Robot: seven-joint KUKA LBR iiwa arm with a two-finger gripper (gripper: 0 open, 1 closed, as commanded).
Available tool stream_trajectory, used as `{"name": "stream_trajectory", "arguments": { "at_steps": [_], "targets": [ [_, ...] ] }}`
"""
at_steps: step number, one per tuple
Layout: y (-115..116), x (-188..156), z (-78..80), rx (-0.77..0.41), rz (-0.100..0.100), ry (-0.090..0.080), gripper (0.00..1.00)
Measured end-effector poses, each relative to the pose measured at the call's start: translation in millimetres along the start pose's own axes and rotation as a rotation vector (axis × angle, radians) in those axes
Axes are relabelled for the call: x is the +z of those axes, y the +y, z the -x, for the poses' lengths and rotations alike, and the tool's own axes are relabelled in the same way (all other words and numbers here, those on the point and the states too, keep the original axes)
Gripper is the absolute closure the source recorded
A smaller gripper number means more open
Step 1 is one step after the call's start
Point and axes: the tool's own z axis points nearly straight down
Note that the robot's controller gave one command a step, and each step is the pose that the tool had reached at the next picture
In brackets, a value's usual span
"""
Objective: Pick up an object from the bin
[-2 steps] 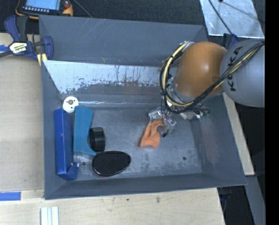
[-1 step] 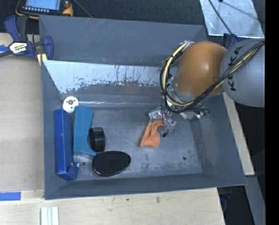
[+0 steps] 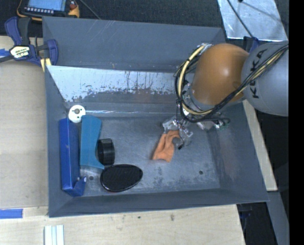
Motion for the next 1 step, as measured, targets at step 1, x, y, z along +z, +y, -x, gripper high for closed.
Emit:
{"name": "stream_trajectory", "arguments": {
  "at_steps": [1],
  "targets": [
    [0.7, -17.7, -0.5, 0.0, 0.002, 0.003, 1.0]
  ]
}}
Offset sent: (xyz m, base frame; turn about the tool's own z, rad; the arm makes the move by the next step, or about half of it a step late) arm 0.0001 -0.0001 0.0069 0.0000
